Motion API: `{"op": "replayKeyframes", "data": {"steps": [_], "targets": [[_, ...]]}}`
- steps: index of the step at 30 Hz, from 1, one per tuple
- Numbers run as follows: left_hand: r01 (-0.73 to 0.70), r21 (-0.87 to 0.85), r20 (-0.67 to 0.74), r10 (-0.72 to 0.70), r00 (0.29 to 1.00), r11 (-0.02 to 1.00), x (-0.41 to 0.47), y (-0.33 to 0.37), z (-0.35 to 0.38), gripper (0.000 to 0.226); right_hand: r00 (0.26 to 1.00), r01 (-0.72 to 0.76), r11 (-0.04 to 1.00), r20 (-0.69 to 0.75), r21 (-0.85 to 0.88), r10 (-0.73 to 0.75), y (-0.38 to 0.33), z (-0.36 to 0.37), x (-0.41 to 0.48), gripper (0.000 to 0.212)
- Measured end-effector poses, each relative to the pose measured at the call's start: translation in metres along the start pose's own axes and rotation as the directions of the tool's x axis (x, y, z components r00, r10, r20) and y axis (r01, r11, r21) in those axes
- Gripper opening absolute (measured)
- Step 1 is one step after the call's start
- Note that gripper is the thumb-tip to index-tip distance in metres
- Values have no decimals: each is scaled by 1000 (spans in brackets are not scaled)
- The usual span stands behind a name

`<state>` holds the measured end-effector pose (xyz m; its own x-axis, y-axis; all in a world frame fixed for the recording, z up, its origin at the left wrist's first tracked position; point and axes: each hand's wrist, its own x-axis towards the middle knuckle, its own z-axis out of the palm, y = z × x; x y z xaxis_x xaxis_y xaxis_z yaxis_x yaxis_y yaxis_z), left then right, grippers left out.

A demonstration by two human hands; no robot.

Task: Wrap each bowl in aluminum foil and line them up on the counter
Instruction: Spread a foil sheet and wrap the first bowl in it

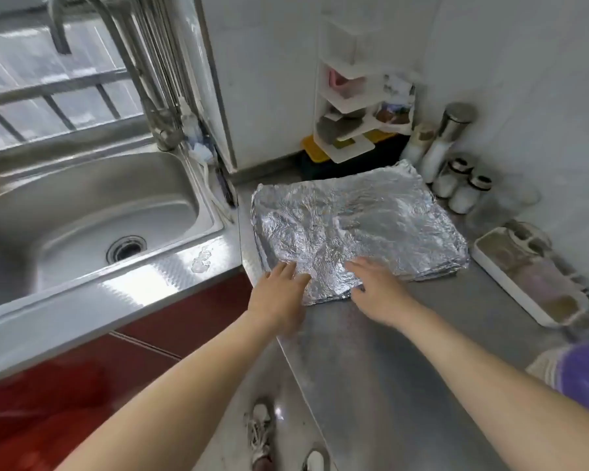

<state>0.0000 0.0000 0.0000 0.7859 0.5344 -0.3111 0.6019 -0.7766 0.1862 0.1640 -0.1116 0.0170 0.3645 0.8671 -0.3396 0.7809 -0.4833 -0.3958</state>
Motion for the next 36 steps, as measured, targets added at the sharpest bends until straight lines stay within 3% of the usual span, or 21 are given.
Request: {"op": "replayKeyframes", "data": {"steps": [3,6,9,14,15,18,21,29,32,36], "targets": [[5,35,-14,-4,1000,999,12,-6,6,48,996,-20,999,82,-34,23,4,9,17,60],[-27,51,-10,28,1000,998,17,-14,6,27,985,-26,994,167,-105,43,7,16,23,48],[-93,97,-95,103,990,991,21,-20,-4,15,982,-32,984,176,-178,63,6,13,23,46],[-181,98,-313,203,928,979,24,-27,-22,8,1000,-10,994,28,-112,13,-4,4,23,50],[-195,108,-349,221,911,975,24,-27,-27,3,1000,8,998,-8,-61,-8,-6,3,25,44],[-266,138,-425,300,854,954,26,-27,-39,15,989,77,994,-134,73,-67,-6,1,25,22],[-334,86,-500,330,800,939,26,-29,-50,12,979,85,992,-194,94,-66,-2,-6,25,19],[-451,-77,-571,331,751,889,18,-20,-66,13,943,137,987,-316,89,-103,13,-30,14,25],[-496,-36,-625,368,688,867,9,-7,-71,9,950,97,988,-308,117,-57,20,-37,7,26],[-498,167,-608,487,627,851,-3,17,-76,12,962,121,980,-263,158,-76,19,-45,-4,40]]}}
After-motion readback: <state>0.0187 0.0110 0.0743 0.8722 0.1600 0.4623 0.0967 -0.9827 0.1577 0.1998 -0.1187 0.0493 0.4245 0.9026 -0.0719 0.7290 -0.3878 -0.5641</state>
